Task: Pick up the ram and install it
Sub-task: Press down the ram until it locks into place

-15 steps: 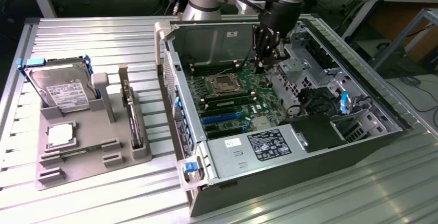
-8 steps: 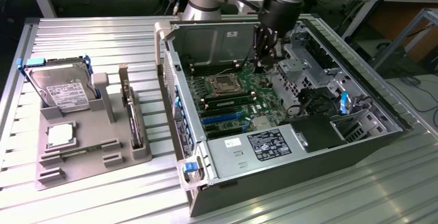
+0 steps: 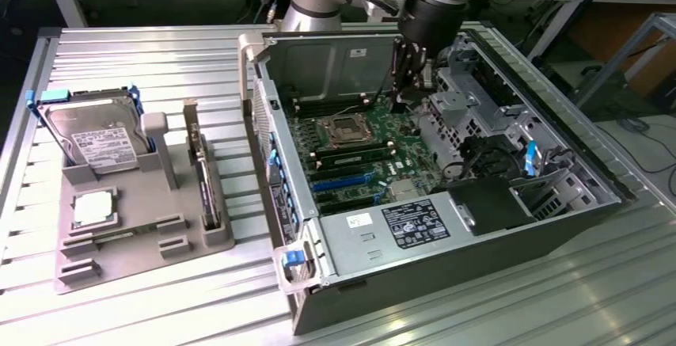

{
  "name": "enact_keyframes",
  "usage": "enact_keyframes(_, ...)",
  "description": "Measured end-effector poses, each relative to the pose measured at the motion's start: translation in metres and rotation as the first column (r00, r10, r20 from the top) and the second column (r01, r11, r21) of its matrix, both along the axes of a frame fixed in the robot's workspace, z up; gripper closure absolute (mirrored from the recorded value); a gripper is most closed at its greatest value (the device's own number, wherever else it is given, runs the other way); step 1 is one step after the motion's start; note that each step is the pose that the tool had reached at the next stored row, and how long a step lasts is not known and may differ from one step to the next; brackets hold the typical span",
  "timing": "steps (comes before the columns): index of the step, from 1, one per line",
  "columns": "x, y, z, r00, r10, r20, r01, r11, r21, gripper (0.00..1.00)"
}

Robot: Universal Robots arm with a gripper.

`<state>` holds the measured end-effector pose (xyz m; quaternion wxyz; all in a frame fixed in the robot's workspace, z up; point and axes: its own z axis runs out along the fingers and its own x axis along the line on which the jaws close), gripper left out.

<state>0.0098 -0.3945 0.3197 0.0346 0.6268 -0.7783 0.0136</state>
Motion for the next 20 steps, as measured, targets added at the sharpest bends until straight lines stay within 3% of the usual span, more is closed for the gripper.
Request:
enact_keyframes(3, -0.0001, 0.0, -0.0001, 0.9999, -0.013, 0.0, 0.013, 0.9999, 0.0, 0.89)
enact_keyframes(5, 0.0, 0.0001, -0.0005, 0.996, -0.09, 0.0, 0.09, 0.996, 0.0, 0.89)
enact_keyframes(7, 0.0, 0.0, -0.0009, 0.9868, -0.162, 0.0, 0.162, 0.9868, 0.0, 0.89)
enact_keyframes(10, 0.0, 0.0, -0.0014, 0.9663, -0.257, 0.0, 0.257, 0.9663, 0.0, 0.89)
enact_keyframes(11, 0.0, 0.0, -0.0015, 0.9619, -0.273, 0.0, 0.273, 0.9619, 0.0, 0.89)
enact_keyframes(13, 0.0, 0.0, -0.0019, 0.9426, -0.334, 0.0, 0.334, 0.9426, 0.0001, 0.89)
enact_keyframes(14, 0.0, 0.0, -0.0022, 0.9206, -0.39, 0.0, 0.39, 0.9206, 0.0, 0.89)
enact_keyframes(15, 0.0, 0.0, -0.0024, 0.9083, -0.418, 0.0, 0.418, 0.9083, 0.0, 0.89)
enact_keyframes(16, 0.0, 0.0, -0.0026, 0.8889, -0.458, 0.0, 0.458, 0.8889, 0.0, 0.89)
enact_keyframes(17, 0.0, 0.0, -0.0029, 0.8659, -0.5, 0.0, 0.5, 0.8659, 0.0, 0.89)
enact_keyframes(19, 0.0, 0.0, -0.0031, 0.8481, -0.53, 0.0, 0.53, 0.8481, 0.0, 0.89)
enact_keyframes(20, 0.0, 0.0, -0.0033, 0.8323, -0.554, 0.0, 0.554, 0.8323, 0.0, 0.89)
